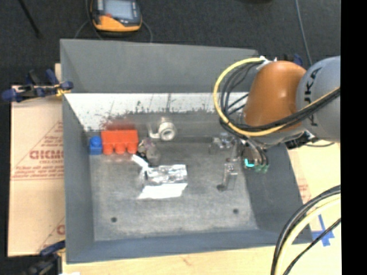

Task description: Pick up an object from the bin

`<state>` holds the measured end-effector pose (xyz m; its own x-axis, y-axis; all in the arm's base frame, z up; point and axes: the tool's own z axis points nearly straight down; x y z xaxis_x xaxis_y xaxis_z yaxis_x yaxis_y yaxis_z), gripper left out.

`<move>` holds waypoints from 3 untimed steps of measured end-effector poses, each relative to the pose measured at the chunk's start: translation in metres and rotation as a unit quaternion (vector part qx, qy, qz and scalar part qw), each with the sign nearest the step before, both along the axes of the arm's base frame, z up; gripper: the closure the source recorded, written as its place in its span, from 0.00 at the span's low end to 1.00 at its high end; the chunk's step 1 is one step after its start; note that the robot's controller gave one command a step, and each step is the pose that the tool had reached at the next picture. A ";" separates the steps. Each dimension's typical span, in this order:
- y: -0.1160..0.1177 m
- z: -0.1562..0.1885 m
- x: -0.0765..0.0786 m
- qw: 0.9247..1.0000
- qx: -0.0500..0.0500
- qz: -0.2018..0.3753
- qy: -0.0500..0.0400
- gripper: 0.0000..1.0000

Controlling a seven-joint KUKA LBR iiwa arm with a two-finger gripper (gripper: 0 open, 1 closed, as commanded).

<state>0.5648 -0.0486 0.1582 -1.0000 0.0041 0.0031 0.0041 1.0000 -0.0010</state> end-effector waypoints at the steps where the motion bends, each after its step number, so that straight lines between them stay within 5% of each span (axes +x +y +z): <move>1: 0.090 -0.067 0.010 0.999 0.002 0.051 -0.001 0.00; 2: 0.086 -0.063 0.012 0.999 0.001 0.049 -0.004 1.00; 3: 0.072 0.037 -0.008 0.999 -0.001 0.054 -0.005 1.00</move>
Offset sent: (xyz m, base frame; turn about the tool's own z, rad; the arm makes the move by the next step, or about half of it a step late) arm 0.0099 0.0861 -0.0639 -0.0941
